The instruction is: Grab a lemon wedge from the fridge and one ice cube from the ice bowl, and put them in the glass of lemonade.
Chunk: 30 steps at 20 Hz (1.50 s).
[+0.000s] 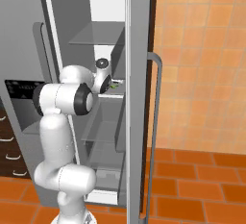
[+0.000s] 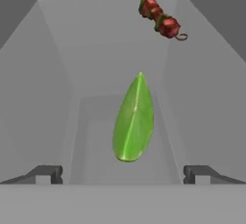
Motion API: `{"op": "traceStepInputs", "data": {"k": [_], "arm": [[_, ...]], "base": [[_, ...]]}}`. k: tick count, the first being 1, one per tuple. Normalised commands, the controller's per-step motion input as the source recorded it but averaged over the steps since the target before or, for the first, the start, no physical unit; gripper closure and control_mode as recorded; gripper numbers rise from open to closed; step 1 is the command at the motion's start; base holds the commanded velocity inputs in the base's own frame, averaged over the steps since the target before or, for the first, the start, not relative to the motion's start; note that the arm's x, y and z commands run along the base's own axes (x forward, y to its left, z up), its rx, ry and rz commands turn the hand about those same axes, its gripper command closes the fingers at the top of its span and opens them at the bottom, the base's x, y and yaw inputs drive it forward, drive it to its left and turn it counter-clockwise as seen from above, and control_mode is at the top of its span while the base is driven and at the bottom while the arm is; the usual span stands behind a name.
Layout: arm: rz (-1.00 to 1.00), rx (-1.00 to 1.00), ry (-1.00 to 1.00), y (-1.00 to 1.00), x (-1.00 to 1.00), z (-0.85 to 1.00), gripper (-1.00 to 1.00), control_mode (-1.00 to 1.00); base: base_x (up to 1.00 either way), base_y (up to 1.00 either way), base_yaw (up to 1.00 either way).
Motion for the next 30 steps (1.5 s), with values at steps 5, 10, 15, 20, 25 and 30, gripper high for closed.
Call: {"op": "traceStepInputs", "data": {"k": [5,10,15,20,25,30], "arm": [[-0.01,0.00,0.00,-0.02,0.53,-0.19,-1.00,-1.00],[-0.01,0.00,0.00,-0.04,0.49,-0.22,-1.00,-1.00],[-0.03,0.00,0.00,-0.10,0.24,-0.28,-1.00,-1.00],[-0.06,0.00,0.00,-0.02,0.05,-0.31,1.00,-1.00],[-0.09,0.00,0.00,0.00,-0.05,-0.16,1.00,-1.00],[-0.05,0.00,0.00,0.00,-0.05,-0.01,1.00,-1.00]], "base": [[0.00,0.00,0.00],[0.00,0.00,0.00],[0.00,0.00,0.00],[0.00,0.00,0.00],[0.00,0.00,0.00],[0.00,0.00,0.00]]}}
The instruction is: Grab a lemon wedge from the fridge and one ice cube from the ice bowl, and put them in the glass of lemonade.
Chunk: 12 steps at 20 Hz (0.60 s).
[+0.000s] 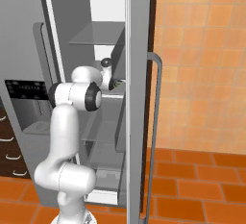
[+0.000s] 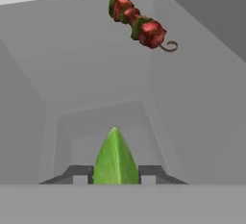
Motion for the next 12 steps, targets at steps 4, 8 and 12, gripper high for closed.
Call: {"op": "traceStepInputs", "data": {"k": [4,8,12], "arm": [[0.00,0.00,0.00,0.00,-0.32,-0.04,1.00,-1.00],[0.00,0.00,0.00,0.00,-0.71,0.00,1.00,-1.00],[0.00,0.00,0.00,0.00,-0.80,0.00,1.00,-1.00]], "base": [[0.00,0.00,0.00],[0.00,0.00,0.00],[0.00,0.00,0.00]]}}
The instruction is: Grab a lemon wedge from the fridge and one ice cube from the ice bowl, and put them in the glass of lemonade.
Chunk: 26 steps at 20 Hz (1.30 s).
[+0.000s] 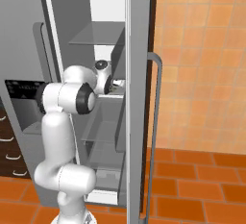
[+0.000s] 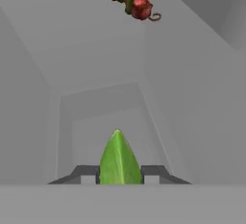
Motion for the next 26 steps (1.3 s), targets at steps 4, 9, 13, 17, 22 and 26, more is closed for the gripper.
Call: {"op": "traceStepInputs", "data": {"k": [4,9,13,17,22,26], "arm": [[0.00,0.00,-0.14,0.05,-0.66,0.00,1.00,-1.00],[0.02,0.00,-0.10,0.11,-0.77,0.02,1.00,-1.00],[0.05,0.00,-0.01,0.21,-0.78,0.41,1.00,-1.00],[0.05,0.00,0.00,0.16,-0.60,0.75,1.00,-1.00],[0.03,0.00,0.00,0.09,-0.69,0.76,1.00,-1.00],[0.02,0.00,0.00,0.01,-0.86,0.47,1.00,-1.00]], "base": [[0.00,0.00,0.00],[0.00,0.00,0.00],[0.00,0.00,0.00],[0.00,0.00,0.00],[0.00,0.00,0.00],[0.00,0.00,0.00]]}}
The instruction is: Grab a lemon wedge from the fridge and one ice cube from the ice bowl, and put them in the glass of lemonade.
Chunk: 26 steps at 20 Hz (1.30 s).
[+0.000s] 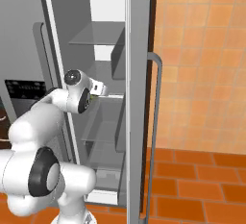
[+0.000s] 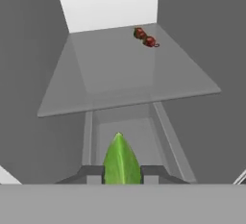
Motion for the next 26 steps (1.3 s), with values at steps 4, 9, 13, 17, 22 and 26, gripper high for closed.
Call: {"op": "traceStepInputs", "data": {"k": [4,9,13,17,22,26], "arm": [[0.01,0.00,-0.01,0.00,-0.89,0.32,1.00,-1.00],[0.00,0.00,-0.03,0.00,-0.74,0.34,1.00,-1.00],[0.00,-0.01,0.00,0.00,-0.57,0.32,1.00,-1.00],[0.00,0.00,0.00,0.00,-0.16,0.04,1.00,1.00],[0.00,0.00,0.00,0.00,0.00,0.00,1.00,1.00],[0.00,0.00,0.00,0.00,0.00,0.00,1.00,1.00]], "base": [[0.00,0.00,0.00],[0.00,0.00,0.00],[0.00,0.00,0.00],[-0.57,0.00,0.01],[-0.81,0.05,0.02],[-0.34,0.56,0.04]]}}
